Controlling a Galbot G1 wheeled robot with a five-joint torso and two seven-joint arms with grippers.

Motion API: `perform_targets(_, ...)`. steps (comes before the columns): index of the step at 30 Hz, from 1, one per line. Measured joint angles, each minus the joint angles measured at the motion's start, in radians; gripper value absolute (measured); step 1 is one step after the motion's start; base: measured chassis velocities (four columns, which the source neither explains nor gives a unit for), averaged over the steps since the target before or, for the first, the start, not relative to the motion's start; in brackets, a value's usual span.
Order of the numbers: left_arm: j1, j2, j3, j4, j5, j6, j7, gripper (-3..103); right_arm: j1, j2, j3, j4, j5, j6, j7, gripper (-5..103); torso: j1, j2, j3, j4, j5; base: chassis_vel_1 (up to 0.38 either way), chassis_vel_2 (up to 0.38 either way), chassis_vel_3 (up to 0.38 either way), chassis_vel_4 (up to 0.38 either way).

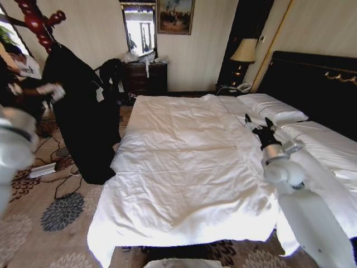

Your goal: Pick up the clothes from the bed and hang them on the clothes hanger.

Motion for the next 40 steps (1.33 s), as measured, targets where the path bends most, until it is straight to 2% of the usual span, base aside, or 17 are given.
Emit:
perform_targets(1,0.0,0.0,0.0,0.0,0.0,0.0,0.0,100,0.0,0.0,0.0,0.0,0.0,0.0,0.0,100,0.0,0.0,0.0,0.0,0.0,0.0,0.0,0.0,0.0)
perform_targets(2,0.063,-0.094,0.014,-0.043,0.066,-0.011,0.0,100,-0.065,0.05,-0.007,0.038,-0.056,-0.002,0.022,100,0.0,0.0,0.0,-0.0007,-0.0006,0.0,0.0,0.0,0.0)
perform_targets(3,0.087,-0.133,0.022,-0.059,0.094,-0.013,0.002,100,-0.089,0.075,-0.011,0.054,-0.076,-0.005,0.03,100,0.0,0.0,0.0,-0.0007,-0.0011,0.0,0.0,0.0,0.0)
perform_targets(4,0.131,-0.207,0.035,-0.089,0.155,-0.018,0.002,100,-0.129,0.135,-0.022,0.09,-0.114,-0.011,0.039,100,0.0,0.0,0.0,-0.0004,-0.0012,0.0,0.0,0.0,0.0)
perform_targets(5,0.158,-0.251,0.044,-0.106,0.199,-0.02,0.007,100,-0.15,0.178,-0.028,0.112,-0.142,-0.015,0.041,100,0.0,0.0,0.0,0.0003,-0.0009,0.0,0.0,0.0,0.0)
perform_targets(6,0.158,-0.251,0.044,-0.106,0.199,-0.02,0.007,100,-0.15,0.178,-0.028,0.112,-0.142,-0.015,0.041,100,0.0,0.0,0.0,0.0003,-0.0009,0.0,0.0,0.0,0.0)
perform_targets(7,0.209,-0.323,0.056,-0.132,0.29,-0.029,0.021,100,-0.187,0.251,-0.042,0.154,-0.208,-0.029,0.042,100,0.0,0.0,0.0,0.0004,-0.0001,0.0,0.0,0.0,0.0)
perform_targets(8,0.25,-0.373,0.065,-0.148,0.353,-0.041,0.039,100,-0.213,0.287,-0.056,0.183,-0.25,-0.037,0.037,100,0.0,0.0,0.0,0.0,-0.0006,0.0,0.0,0.0,0.0)
perform_targets(10,0.267,-0.393,0.07,-0.156,0.375,-0.047,0.048,100,-0.226,0.301,-0.065,0.196,-0.269,-0.037,0.033,100,0.0,0.0,0.0,0.0,-0.0011,0.0,0.0,0.0,0.0)
perform_targets(11,0.311,-0.44,0.08,-0.179,0.417,-0.059,0.07,100,-0.261,0.322,-0.087,0.219,-0.312,-0.02,0.005,100,0.0,0.0,0.0,0.0002,-0.0007,0.0,0.0,0.0,0.0)
perform_targets(14,0.365,-0.508,0.091,-0.226,0.462,-0.074,0.102,100,-0.319,0.334,-0.102,0.257,-0.373,0.022,-0.056,100,0.0,0.0,0.0,0.0,-0.0006,0.0,0.0,0.0,0.0)
perform_targets(18,0.396,-0.535,0.091,-0.257,0.481,-0.075,0.125,100,-0.358,0.334,-0.095,0.302,-0.389,0.017,-0.069,100,0.0,0.0,0.0,0.0001,-0.0007,0.0,0.0,0.0,0.0)
perform_targets(22,0.447,-0.548,0.081,-0.295,0.502,-0.085,0.168,100,-0.446,0.323,-0.063,0.39,-0.353,-0.021,-0.063,100,0.0,0.0,0.0,-0.0004,-0.0009,0.0,0.0,0.0,0.0)
perform_targets(40,0.447,-0.539,0.081,-0.292,0.494,-0.085,0.169,100,-0.443,0.317,-0.061,0.39,-0.341,-0.026,-0.06,100,0.0,0.0,0.0,0.0001,-0.0008,0.0,0.0,0.0,0.0)
